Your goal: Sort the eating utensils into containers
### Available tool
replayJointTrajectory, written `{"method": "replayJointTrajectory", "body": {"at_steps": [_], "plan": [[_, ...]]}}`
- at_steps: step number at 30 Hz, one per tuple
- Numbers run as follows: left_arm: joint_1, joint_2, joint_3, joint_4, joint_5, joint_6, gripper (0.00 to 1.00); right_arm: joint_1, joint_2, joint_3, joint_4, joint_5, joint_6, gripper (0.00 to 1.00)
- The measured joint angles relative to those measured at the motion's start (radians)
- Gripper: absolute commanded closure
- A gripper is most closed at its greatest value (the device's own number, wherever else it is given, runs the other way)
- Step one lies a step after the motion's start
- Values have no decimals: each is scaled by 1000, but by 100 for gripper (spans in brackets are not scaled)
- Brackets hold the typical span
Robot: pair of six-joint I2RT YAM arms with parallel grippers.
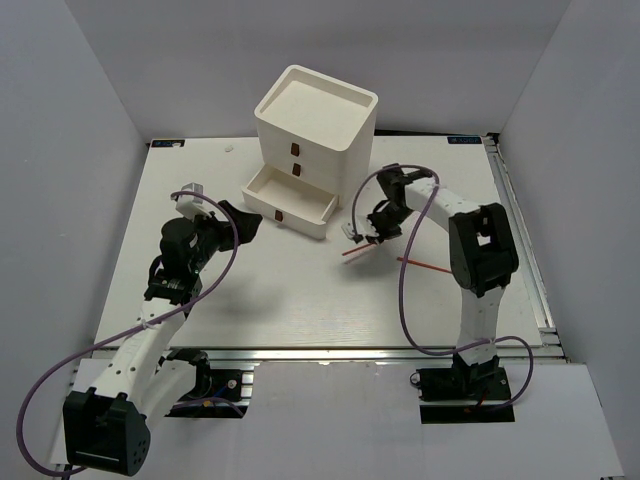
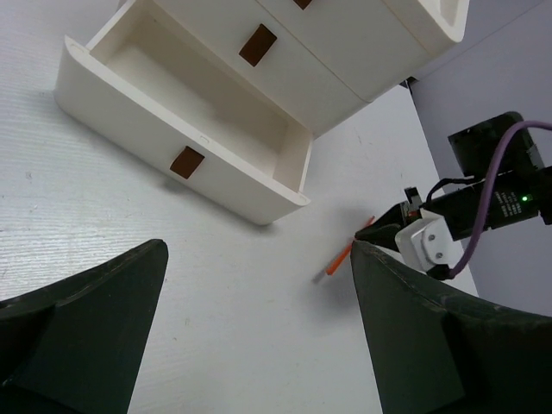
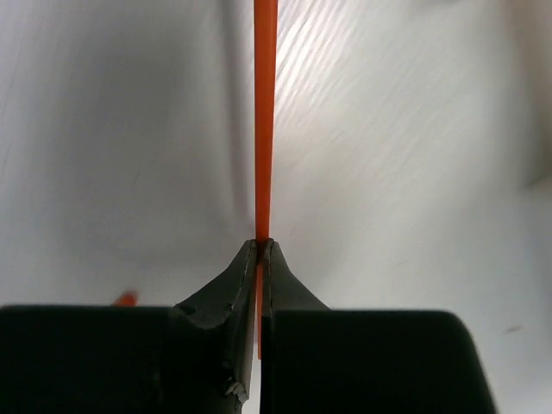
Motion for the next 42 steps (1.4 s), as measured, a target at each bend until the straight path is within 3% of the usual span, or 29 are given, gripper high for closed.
{"method": "replayJointTrajectory", "body": {"at_steps": [8,12,16,20,28,33,36,42], "plan": [[0,0,0,-8,-17,2,2,96,-10,219,6,-263,142,100],[0,-1,0,-9,-32,5,2,129,-57,312,88,-338,412,100],[0,0,5,-14,-39,11,2,182,-85,334,340,-274,784,100],[0,3,22,-22,-41,18,2,232,-66,332,544,-147,1054,100],[0,0,38,-45,-41,21,2,278,-40,175,931,116,1356,100],[0,-5,38,-51,-41,20,2,275,-16,84,1041,187,1400,69],[0,-5,38,-53,-41,18,2,275,-15,43,1074,206,1413,58],[0,-15,38,-61,-41,15,2,269,-15,51,1077,177,1431,51]]}}
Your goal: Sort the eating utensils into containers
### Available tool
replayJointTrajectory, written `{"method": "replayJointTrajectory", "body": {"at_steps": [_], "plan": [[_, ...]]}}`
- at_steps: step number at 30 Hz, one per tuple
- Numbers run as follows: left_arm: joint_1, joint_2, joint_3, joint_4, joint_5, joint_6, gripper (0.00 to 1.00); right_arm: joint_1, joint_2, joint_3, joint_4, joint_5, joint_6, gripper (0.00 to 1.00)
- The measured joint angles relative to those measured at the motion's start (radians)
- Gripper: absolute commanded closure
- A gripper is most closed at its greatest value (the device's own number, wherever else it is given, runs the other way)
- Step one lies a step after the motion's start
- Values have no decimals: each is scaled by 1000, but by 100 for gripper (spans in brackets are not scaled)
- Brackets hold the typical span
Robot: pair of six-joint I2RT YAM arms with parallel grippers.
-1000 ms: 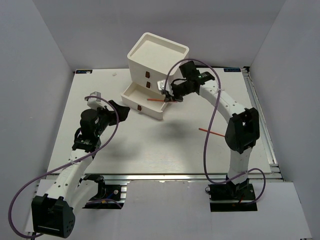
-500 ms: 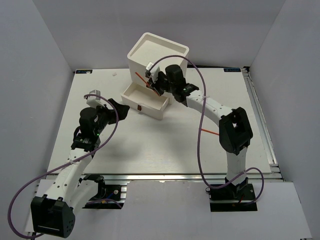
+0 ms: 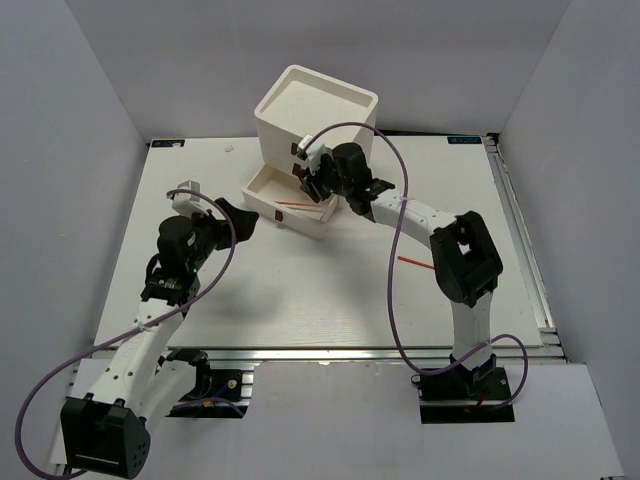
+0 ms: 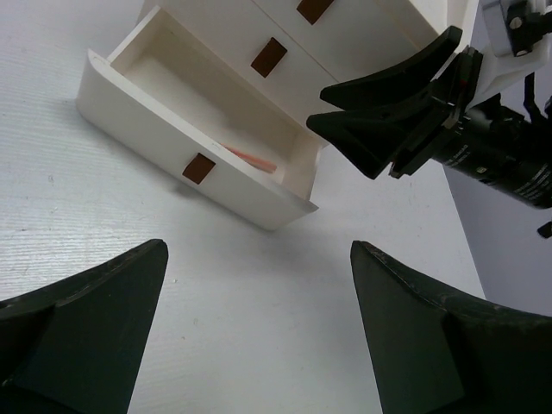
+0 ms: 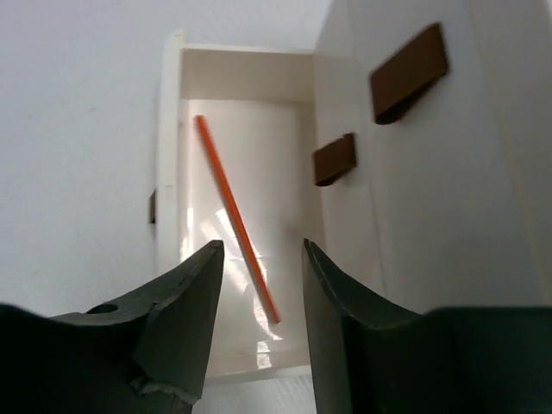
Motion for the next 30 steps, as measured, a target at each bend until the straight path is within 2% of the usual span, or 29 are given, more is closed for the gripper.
{"method": "replayJointTrajectory", "body": {"at_steps": [3,7,10,13,16,19,24,30], "plan": [[0,-19,0,-16,-4,0,2,-23,3,91,-142,-166,-53,49],[0,-43,0,-39,-15,-3,2,-92,1,261,-417,-380,-188,45],[0,-62,-1,-50,-25,-10,2,-159,-26,278,-614,-412,-308,39],[0,-81,-8,-49,-32,-17,2,-232,-100,110,-736,-342,-389,11],[0,-93,-22,-48,-34,-24,2,-302,-174,-125,-798,-187,-449,11],[0,-88,-37,-42,-34,-29,2,-368,-202,-282,-854,-58,-501,11],[0,-66,-45,-37,-28,-32,2,-402,-270,-389,-896,53,-571,13],[0,-53,-47,-33,-14,-32,2,-399,-282,-452,-872,100,-597,28]]}}
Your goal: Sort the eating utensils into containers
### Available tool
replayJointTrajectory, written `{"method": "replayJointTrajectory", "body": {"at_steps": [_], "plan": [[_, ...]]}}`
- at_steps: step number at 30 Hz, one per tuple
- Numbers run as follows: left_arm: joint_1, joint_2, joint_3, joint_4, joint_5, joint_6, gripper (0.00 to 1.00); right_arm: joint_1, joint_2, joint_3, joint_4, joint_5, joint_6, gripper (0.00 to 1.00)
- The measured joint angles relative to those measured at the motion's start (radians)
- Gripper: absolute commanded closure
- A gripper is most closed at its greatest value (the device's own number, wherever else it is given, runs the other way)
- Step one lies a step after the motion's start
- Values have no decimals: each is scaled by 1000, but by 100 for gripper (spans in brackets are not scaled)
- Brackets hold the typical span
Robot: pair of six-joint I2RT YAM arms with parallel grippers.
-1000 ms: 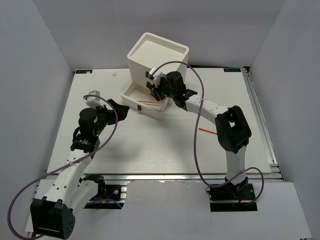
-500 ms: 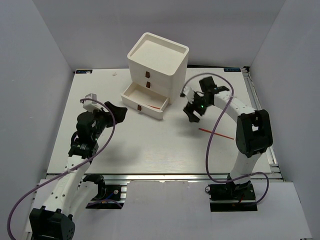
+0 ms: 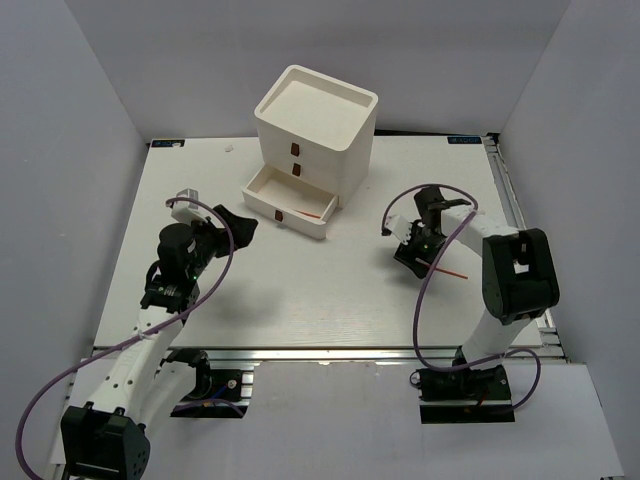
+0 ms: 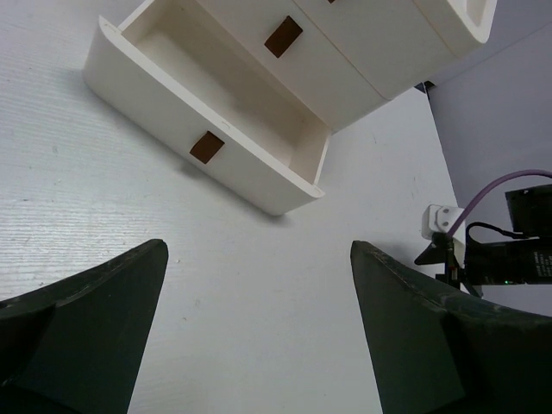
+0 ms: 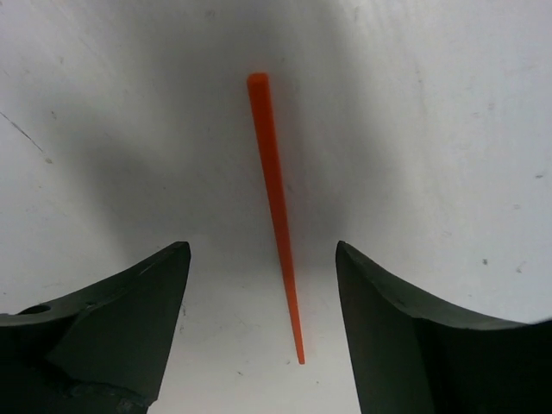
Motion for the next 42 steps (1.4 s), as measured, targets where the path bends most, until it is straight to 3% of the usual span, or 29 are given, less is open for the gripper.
{"method": "replayJointTrajectory", "body": {"at_steps": [9,12,14,21,27,34,37,40,42], "plan": [[0,-16,0,-20,8,1,2,-8,72,42,-8,-1,-18,65],[0,-35,-2,-24,8,0,2,-19,87,60,-9,-10,-37,90],[0,-44,-3,-25,8,0,2,-23,91,66,-9,-13,-48,100],[0,-48,-5,-31,7,-7,2,-27,98,83,-24,-43,-55,100],[0,-32,-4,-30,6,-8,2,59,101,194,-50,-223,-61,100],[0,0,-4,-30,7,-8,2,259,128,483,-65,-399,10,100],[0,2,-4,-31,6,-8,2,338,211,704,-68,-455,103,100],[0,2,-3,-31,6,-8,2,398,301,901,23,-488,238,100],[0,2,-3,-31,6,-8,2,421,315,927,119,-488,330,100]]}}
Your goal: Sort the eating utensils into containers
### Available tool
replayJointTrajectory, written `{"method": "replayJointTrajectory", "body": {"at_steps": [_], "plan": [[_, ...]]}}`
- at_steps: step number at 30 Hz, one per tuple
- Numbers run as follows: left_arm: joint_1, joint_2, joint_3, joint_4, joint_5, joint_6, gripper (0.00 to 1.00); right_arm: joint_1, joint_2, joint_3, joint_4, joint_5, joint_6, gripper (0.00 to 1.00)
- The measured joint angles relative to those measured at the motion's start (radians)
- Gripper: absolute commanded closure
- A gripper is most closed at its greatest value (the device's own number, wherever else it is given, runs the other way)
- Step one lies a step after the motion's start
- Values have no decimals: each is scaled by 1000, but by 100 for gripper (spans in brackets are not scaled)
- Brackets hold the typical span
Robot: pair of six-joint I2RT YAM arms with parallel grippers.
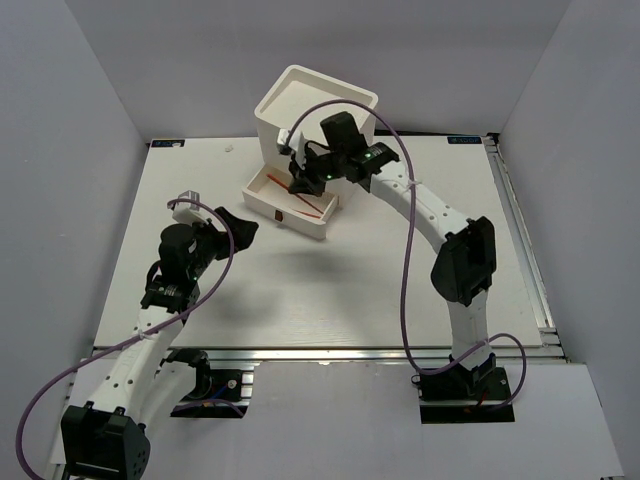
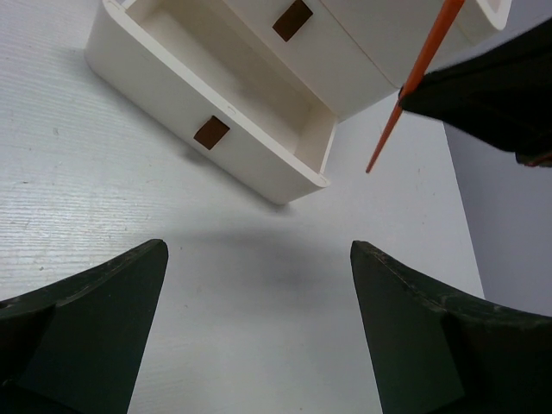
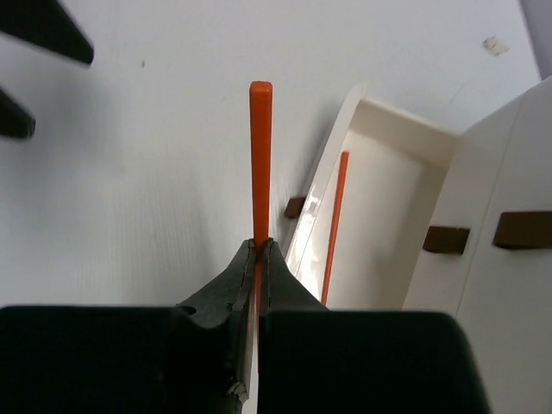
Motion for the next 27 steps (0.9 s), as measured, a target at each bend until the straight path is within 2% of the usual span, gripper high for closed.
{"method": "replayJointTrajectory", "body": {"at_steps": [5,11,13,14,17,23,27], "plan": [[0,-7,0,-4,-2,0,2,14,4,-36,246,71,166,100],[0,-13,5,-24,-7,1,2,14,56,-105,468,211,201,100],[0,-13,5,-25,-8,2,2,13,84,-121,498,246,194,92],[0,-13,5,-26,-8,2,2,13,93,-132,505,259,190,84],[0,-13,5,-25,-7,1,2,13,110,-149,500,266,172,69],[0,32,8,-14,2,0,5,-2,115,-69,407,187,135,53],[1,111,31,-14,18,-6,12,-19,112,42,367,103,92,50]]}}
